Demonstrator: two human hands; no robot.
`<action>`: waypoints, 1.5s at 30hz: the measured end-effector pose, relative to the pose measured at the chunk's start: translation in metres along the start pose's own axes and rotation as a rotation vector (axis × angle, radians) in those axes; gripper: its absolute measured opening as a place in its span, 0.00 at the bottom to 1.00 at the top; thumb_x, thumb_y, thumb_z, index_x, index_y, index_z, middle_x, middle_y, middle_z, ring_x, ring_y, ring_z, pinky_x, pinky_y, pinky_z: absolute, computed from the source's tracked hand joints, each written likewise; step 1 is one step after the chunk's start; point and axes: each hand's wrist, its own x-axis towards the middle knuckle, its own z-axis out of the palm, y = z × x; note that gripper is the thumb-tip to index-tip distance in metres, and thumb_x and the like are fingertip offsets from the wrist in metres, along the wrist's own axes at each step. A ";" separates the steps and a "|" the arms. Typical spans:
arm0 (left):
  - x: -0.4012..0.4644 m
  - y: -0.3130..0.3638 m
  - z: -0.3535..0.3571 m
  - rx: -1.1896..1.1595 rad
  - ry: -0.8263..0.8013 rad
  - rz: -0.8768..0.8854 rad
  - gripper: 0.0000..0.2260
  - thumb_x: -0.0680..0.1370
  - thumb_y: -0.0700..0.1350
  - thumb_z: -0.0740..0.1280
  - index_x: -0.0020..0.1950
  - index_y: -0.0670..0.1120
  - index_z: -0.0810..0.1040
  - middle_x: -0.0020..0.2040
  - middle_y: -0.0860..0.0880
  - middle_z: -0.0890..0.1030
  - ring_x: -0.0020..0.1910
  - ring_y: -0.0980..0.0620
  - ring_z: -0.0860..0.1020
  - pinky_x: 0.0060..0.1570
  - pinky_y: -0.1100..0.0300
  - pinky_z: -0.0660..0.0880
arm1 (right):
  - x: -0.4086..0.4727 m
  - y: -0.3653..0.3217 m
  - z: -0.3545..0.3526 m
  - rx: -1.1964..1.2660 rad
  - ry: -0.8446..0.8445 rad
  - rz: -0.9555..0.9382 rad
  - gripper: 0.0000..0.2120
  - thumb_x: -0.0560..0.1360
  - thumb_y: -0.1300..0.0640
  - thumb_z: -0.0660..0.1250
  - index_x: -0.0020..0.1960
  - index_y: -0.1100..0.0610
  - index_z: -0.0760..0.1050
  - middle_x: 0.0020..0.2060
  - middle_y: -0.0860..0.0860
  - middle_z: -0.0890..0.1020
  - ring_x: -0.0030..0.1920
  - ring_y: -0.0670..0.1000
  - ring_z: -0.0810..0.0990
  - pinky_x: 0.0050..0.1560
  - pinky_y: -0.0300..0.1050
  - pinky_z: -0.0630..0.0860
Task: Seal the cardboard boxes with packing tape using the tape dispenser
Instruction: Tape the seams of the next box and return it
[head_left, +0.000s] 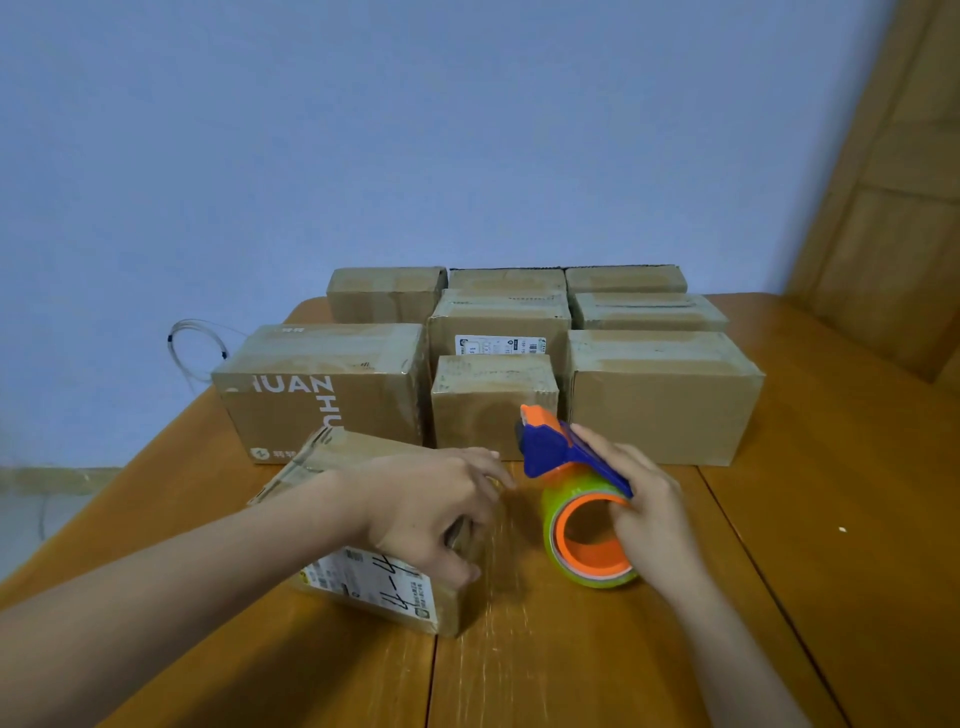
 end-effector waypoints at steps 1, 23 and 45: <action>0.000 0.000 0.000 0.000 -0.002 0.002 0.20 0.70 0.60 0.62 0.40 0.44 0.81 0.42 0.52 0.79 0.70 0.51 0.66 0.76 0.53 0.51 | 0.000 0.000 0.000 0.006 0.000 0.004 0.38 0.72 0.77 0.63 0.68 0.39 0.67 0.57 0.44 0.75 0.57 0.42 0.75 0.44 0.35 0.78; 0.000 0.002 -0.004 -0.198 -0.065 0.032 0.17 0.70 0.61 0.67 0.48 0.51 0.84 0.61 0.60 0.79 0.72 0.64 0.59 0.75 0.49 0.42 | 0.001 -0.005 -0.005 0.007 0.051 -0.036 0.40 0.72 0.78 0.63 0.64 0.34 0.65 0.55 0.38 0.73 0.57 0.36 0.72 0.42 0.31 0.76; -0.035 0.005 -0.011 0.088 0.115 -0.514 0.43 0.66 0.76 0.56 0.76 0.55 0.58 0.75 0.52 0.63 0.70 0.51 0.64 0.65 0.52 0.65 | 0.015 -0.058 -0.030 -0.558 0.176 -0.428 0.40 0.62 0.80 0.69 0.70 0.55 0.71 0.61 0.55 0.77 0.60 0.49 0.69 0.48 0.44 0.73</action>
